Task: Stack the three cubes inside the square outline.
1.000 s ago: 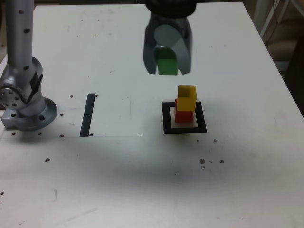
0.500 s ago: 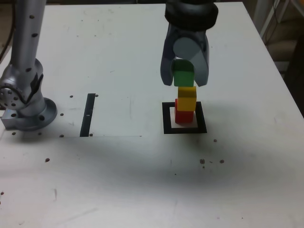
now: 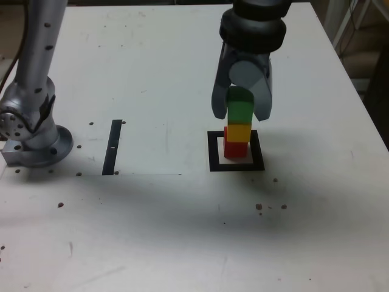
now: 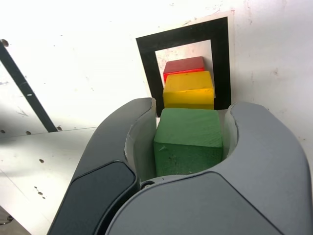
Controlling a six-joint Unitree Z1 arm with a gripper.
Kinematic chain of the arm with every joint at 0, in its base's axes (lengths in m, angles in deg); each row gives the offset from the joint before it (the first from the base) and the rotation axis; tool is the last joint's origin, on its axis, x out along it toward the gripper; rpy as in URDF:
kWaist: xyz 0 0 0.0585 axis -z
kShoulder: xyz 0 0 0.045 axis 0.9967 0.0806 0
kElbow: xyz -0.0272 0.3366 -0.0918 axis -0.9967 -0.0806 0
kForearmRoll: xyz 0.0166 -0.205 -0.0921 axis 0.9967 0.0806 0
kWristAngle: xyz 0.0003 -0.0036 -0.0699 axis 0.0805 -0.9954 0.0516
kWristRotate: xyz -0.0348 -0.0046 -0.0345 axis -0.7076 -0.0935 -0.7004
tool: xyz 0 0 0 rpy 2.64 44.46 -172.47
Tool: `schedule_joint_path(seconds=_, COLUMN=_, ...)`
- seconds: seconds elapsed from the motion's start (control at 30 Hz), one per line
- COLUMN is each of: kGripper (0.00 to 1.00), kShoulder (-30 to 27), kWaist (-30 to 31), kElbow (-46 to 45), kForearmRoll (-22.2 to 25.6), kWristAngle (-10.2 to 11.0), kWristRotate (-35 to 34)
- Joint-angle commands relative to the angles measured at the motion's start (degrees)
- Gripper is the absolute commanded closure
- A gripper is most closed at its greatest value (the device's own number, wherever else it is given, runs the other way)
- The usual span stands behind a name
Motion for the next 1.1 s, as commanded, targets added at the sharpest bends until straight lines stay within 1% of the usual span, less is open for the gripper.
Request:
schedule_joint_path(seconds=0.0, kGripper=0.71, kShoulder=0.31, kWaist=-0.38, kElbow=-0.34, kForearmRoll=-0.33, kWristAngle=-0.18, kWristRotate=-0.09)
schedule_joint_path(seconds=0.23, kGripper=0.71, kShoulder=0.37, kWaist=-1.08, kElbow=-1.21, kForearmRoll=-0.93, kWristAngle=-0.12, kWristRotate=-0.09)
schedule_joint_path(seconds=0.27, kGripper=0.7, kShoulder=0.37, kWaist=-1.19, kElbow=-1.33, kForearmRoll=-0.95, kWristAngle=-0.07, kWristRotate=-0.09)
schedule_joint_path(seconds=0.3, kGripper=0.67, kShoulder=0.37, kWaist=-1.29, kElbow=-1.45, kForearmRoll=-1.0, kWristAngle=-0.01, kWristRotate=-0.05)
schedule_joint_path(seconds=0.33, kGripper=0.61, kShoulder=0.35, kWaist=-1.37, kElbow=-1.55, kForearmRoll=-1.08, kWristAngle=0.03, kWristRotate=0.03)
schedule_joint_path(seconds=0.37, kGripper=0.52, kShoulder=0.35, kWaist=-1.43, kElbow=-1.63, kForearmRoll=-1.17, kWristAngle=0.04, kWristRotate=0.11)
schedule_joint_path(seconds=0.5, kGripper=0.11, kShoulder=0.31, kWaist=-1.5, kElbow=-1.89, kForearmRoll=-1.54, kWristAngle=-0.01, kWristRotate=0.45)
schedule_joint_path(seconds=0.53, kGripper=0.05, kShoulder=0.31, kWaist=-1.5, kElbow=-1.95, kForearmRoll=-1.59, kWristAngle=-0.04, kWristRotate=0.48)
schedule_joint_path(seconds=0.57, kGripper=0.01, kShoulder=0.3, kWaist=-1.5, kElbow=-2.02, kForearmRoll=-1.63, kWristAngle=-0.06, kWristRotate=0.5)
schedule_joint_path(seconds=0.87, kGripper=0.0, kShoulder=-0.69, kWaist=-1.5, kElbow=-3.32, kForearmRoll=-2.87, kWristAngle=0.07, kWristRotate=0.53)
schedule_joint_path(seconds=1.07, kGripper=0.0, kShoulder=-3.79, kWaist=-1.5, kElbow=-5.24, kForearmRoll=-4.2, kWristAngle=1.11, kWristRotate=0.51)
